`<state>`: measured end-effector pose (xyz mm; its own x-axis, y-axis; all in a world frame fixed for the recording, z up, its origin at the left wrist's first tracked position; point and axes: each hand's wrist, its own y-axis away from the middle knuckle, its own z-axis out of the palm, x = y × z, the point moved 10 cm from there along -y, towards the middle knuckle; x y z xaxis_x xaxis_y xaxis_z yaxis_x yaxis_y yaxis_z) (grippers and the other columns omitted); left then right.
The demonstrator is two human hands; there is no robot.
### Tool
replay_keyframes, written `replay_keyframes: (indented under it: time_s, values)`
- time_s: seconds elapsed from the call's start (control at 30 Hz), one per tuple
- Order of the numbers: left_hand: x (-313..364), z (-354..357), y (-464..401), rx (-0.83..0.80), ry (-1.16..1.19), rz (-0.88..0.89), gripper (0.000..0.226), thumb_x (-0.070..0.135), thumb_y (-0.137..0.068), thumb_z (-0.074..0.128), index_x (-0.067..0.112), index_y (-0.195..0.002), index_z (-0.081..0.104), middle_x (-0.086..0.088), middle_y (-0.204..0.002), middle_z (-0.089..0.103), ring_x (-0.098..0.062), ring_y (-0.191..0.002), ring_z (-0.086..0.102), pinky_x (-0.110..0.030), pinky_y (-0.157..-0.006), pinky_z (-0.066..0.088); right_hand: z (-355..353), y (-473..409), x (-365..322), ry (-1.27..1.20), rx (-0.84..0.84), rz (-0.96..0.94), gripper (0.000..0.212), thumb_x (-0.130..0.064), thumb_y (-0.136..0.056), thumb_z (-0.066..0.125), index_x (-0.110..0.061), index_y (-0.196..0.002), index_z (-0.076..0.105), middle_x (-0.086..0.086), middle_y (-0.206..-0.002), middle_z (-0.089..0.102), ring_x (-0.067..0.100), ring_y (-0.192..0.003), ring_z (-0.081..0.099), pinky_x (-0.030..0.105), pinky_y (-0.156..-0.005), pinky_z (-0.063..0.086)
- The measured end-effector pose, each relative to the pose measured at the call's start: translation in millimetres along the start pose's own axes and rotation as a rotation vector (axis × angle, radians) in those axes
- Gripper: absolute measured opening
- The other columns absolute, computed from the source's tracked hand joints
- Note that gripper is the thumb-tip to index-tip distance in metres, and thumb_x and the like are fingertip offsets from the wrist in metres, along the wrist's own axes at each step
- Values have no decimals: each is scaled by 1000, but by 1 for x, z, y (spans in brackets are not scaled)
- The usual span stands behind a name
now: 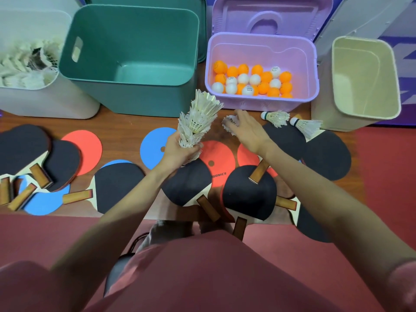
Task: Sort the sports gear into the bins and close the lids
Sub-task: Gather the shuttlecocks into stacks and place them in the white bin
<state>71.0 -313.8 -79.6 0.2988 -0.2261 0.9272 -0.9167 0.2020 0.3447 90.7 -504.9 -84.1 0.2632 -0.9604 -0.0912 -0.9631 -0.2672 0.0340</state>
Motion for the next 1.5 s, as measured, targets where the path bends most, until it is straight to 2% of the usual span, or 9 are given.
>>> replay_keyframes:
  time_s: [0.1, 0.27, 0.47, 0.67, 0.8, 1.03, 1.27, 1.4, 1.5]
  values:
    - [-2, -3, 0, -13, 14, -6, 26, -3, -80, 70, 9, -99, 58, 11, -72, 60, 5, -55, 55, -10, -51, 40, 12, -9, -15, 84, -48, -103, 35, -20, -97, 36, -6, -126, 48, 21, -131, 43, 35, -118, 40, 40, -94, 33]
    - [-5, -11, -1, -6, 14, -13, 29, -2, -80, 72, -3, -105, 58, 10, -71, 59, 4, -54, 54, -9, -50, 40, 3, -16, 15, -68, -40, 136, 24, 10, -54, 78, 4, -72, 62, 4, -77, 53, 28, -76, 56, 30, -61, 40]
    - [-7, -12, -5, -20, -2, -12, 26, 5, -79, 75, 10, -99, 60, 11, -71, 60, 1, -58, 54, -14, -51, 40, -51, 25, 46, -518, 403, 456, 18, -23, -87, 64, -6, -84, 68, 13, -99, 48, 25, -100, 47, 25, -80, 40]
    - [-6, 5, -6, -93, -30, -6, 17, -6, -82, 68, 1, -92, 57, 19, -50, 54, 5, -44, 48, -7, -46, 35, -137, 60, 37, -934, 765, 420, 13, -15, -92, 57, -17, -80, 61, 6, -102, 48, 18, -100, 53, 23, -77, 45]
    - [2, 19, -5, -139, -23, -1, 30, -9, -80, 68, 19, -81, 54, 15, -52, 56, 0, -47, 49, -16, -47, 39, -149, 55, 21, -1019, 693, 374, 17, -16, -93, 57, -26, -79, 60, 7, -101, 50, 8, -96, 52, 18, -75, 41]
    - [29, 45, -8, -201, 21, 42, 26, -13, -79, 66, 6, -89, 53, 2, -65, 55, 0, -48, 51, -16, -46, 41, -123, 47, 9, -1058, 432, 338, 9, -19, -91, 55, -22, -84, 60, 7, -109, 46, 1, -97, 48, 7, -82, 35]
    - [32, 55, -12, -175, -17, 75, 35, -8, -75, 74, 10, -99, 58, 8, -86, 64, 9, -68, 61, -11, -65, 48, -139, 66, 35, -944, 552, 308, 30, -27, -89, 62, -24, -118, 64, 7, -122, 45, 23, -110, 54, 34, -95, 46]
    - [31, 59, -12, -186, -30, 66, 35, -8, -75, 74, 9, -101, 59, 7, -85, 65, 9, -67, 61, -12, -64, 49, -108, 93, 88, -804, 673, 553, 29, -14, -89, 56, -11, -117, 60, 8, -112, 53, 19, -95, 58, 24, -77, 47]
    - [34, 59, -11, -183, -50, 81, 34, -10, -75, 73, 7, -100, 58, 6, -83, 63, 9, -64, 60, -10, -61, 48, -43, 106, 125, -757, 466, 870, 36, -13, -83, 56, -5, -118, 50, 8, -108, 53, 20, -83, 57, 31, -73, 46]
